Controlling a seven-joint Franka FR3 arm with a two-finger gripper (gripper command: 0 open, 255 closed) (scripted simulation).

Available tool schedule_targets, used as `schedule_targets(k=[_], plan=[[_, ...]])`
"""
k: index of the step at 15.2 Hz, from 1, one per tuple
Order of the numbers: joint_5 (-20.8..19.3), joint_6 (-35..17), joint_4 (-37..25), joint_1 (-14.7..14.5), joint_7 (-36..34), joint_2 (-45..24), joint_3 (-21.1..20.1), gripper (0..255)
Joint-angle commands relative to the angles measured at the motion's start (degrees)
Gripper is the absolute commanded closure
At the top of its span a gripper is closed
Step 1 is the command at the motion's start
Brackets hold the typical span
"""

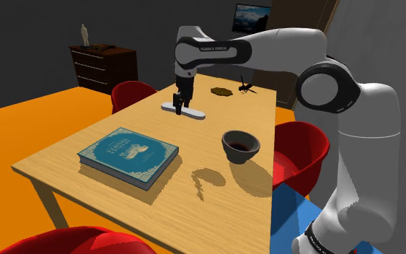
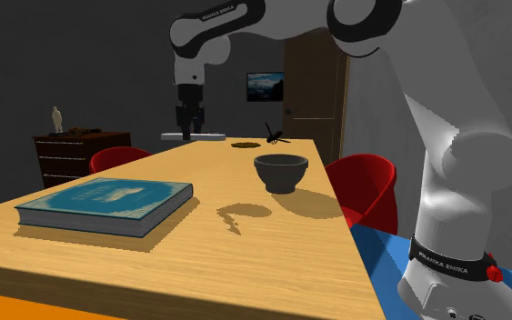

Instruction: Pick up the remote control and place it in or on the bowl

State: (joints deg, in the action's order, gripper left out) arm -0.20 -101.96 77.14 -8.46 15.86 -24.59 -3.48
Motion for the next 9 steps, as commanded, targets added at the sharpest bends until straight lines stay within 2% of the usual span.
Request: schedule_targets(k=[1,3,9], plan=[[-0.01,1.70,-1.75,-0.02,-0.02,-0.04,-0.01,255],[-0.01,2.77,-2.87,-0.04,-0.04,-0.10,-0.01,255],[1.05,-3.63,18.98,2.20,2.91,15.32,0.72,255]])
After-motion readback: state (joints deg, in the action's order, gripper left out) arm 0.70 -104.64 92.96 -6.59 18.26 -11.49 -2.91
